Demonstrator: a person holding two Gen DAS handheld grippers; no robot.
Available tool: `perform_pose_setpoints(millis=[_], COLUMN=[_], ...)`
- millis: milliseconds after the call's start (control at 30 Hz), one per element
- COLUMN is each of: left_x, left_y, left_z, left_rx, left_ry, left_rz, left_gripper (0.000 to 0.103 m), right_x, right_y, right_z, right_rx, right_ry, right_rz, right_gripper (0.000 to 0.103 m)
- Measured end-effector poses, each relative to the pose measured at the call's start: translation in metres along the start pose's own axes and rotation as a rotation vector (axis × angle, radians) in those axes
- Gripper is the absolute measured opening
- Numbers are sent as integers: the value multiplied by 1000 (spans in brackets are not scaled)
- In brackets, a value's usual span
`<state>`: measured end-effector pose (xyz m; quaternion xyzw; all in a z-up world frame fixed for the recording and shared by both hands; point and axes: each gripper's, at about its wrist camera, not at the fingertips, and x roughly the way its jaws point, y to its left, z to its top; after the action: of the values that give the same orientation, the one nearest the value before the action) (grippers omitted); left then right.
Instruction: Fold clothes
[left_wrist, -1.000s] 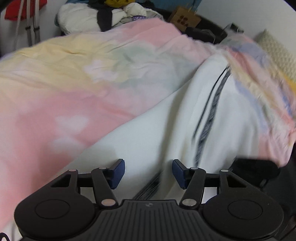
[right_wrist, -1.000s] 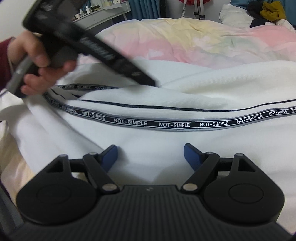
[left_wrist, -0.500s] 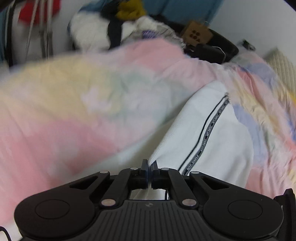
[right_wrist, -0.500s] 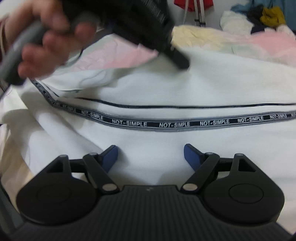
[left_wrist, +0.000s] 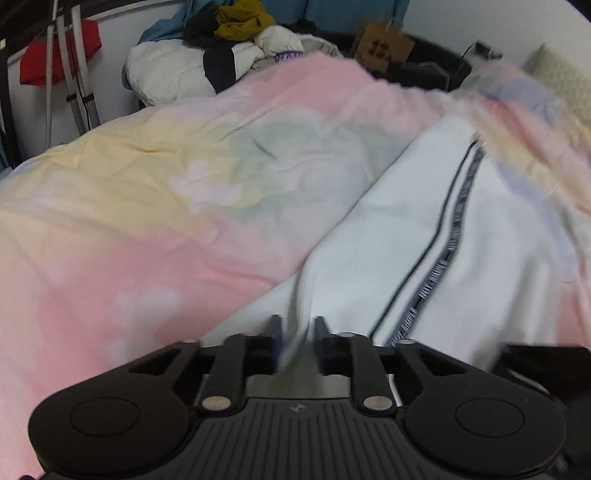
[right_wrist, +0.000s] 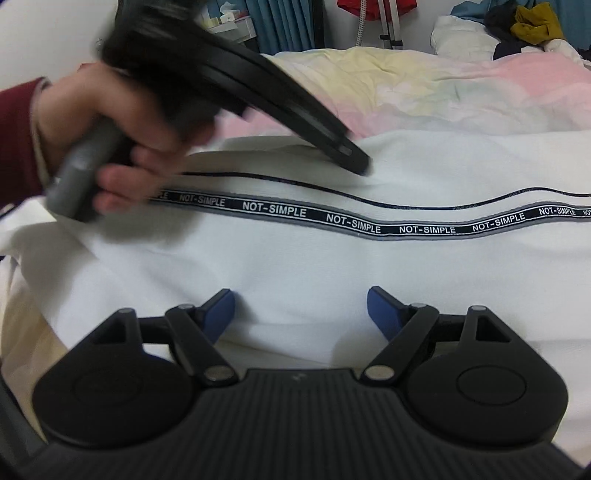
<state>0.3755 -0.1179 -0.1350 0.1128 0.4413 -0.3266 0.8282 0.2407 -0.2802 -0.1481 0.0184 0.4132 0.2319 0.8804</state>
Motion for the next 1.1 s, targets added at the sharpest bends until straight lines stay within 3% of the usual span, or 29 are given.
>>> perform_pose_setpoints(millis=[100,267,467,600,700,800,867,933,1000,1100], left_x=[-37,-61,-99,-96,-96,-99,-96,-93,-90,-81], left_y=[25,55,30,15,2,1,-2,-1,2,8], left_z=[-18,-58,-100,-126,-133,-133,-129,-126,-122,-117], left_rx=[11,-47,5,-68,-34,11,96,142,153,127], left_ry=[4,102,72,91,62,57,59,71,86,120], left_rz=[3,93,129,135,192,195,220,225,200,116], left_gripper=[31,28,25,25,25,30,50,58,57,40], right_x=[-2,-1,0,-1,-4,-6,-3,-2,-1,1], right_y=[2,-3,-9,-5,-3,-2,1,2,1,1], right_z=[0,3,6,5,5,5,3,3,3,4], right_rx=[8,13,33,13,0,-1,-18,-22,-19,-16], right_ry=[1,3,-12,-6,-7,-9,2,4,5,5], right_rz=[-1,1,7,-7,-17,-19,-28,-27,-24,-20], right_gripper=[82,82,80,80,79,79,80,82,82,82])
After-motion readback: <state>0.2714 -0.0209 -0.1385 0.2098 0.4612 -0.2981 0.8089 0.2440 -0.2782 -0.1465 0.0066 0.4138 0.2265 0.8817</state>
